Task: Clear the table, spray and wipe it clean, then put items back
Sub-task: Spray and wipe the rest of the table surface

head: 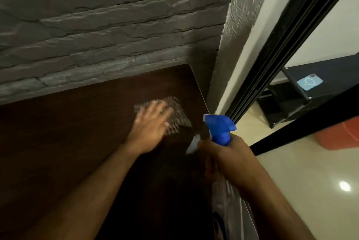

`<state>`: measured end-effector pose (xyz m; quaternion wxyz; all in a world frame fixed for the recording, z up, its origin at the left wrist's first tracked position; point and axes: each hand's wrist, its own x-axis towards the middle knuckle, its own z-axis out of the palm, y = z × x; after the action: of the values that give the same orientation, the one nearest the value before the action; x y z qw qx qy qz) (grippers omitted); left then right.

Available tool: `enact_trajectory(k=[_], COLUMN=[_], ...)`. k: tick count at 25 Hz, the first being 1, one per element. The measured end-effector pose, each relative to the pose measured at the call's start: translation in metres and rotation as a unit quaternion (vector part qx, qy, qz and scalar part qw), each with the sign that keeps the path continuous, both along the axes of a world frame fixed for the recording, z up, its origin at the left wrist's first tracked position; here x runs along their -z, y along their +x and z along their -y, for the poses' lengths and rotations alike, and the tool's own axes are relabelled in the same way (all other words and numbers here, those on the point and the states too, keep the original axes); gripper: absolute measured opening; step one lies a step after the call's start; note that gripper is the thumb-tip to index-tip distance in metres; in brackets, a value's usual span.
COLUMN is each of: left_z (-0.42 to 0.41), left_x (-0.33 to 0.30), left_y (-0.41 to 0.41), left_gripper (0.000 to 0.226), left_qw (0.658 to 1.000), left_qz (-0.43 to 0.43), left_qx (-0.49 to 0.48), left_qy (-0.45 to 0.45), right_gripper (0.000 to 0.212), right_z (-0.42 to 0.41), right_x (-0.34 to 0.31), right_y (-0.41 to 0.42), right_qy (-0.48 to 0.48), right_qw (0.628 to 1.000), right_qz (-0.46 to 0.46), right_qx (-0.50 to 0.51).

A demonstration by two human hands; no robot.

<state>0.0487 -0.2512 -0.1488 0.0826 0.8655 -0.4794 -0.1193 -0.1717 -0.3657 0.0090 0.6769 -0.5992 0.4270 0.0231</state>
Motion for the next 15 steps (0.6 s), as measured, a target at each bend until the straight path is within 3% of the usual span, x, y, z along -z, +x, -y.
enact_trajectory(k=[2,4,7,10,12,15], left_z=[0.023,0.077,0.119,0.049,0.011,0.043], left_x=[-0.010,-0.018,-0.022,-0.003,-0.001,-0.011], left_y=[0.043,0.057,0.007,-0.024,0.003,0.057], left_gripper=[0.053,0.054,0.055,0.058,0.056,0.052], left_qw=[0.992,0.986,0.999,0.996,0.996,0.994], left_qz=[-0.007,-0.004,-0.005,0.017,0.068,0.011], left_qx=[-0.115,-0.152,-0.020,0.085,0.052,-0.095], left_qy=[0.047,0.070,0.039,0.014,0.020,0.054], right_gripper=[0.021,0.022,0.025,0.027,0.027,0.029], right_z=[-0.002,-0.007,-0.018,-0.027,-0.027,-0.026], right_x=[-0.001,-0.001,0.000,-0.003,-0.007,-0.005], right_y=[0.001,0.005,0.009,0.008,0.005,-0.005], right_qy=[-0.003,-0.010,-0.012,-0.014,-0.005,-0.020], right_qw=[1.000,1.000,1.000,0.999,0.999,0.999], right_qz=[-0.005,-0.004,-0.018,-0.029,-0.027,-0.038], right_qx=[0.001,0.007,0.020,0.014,0.021,0.017])
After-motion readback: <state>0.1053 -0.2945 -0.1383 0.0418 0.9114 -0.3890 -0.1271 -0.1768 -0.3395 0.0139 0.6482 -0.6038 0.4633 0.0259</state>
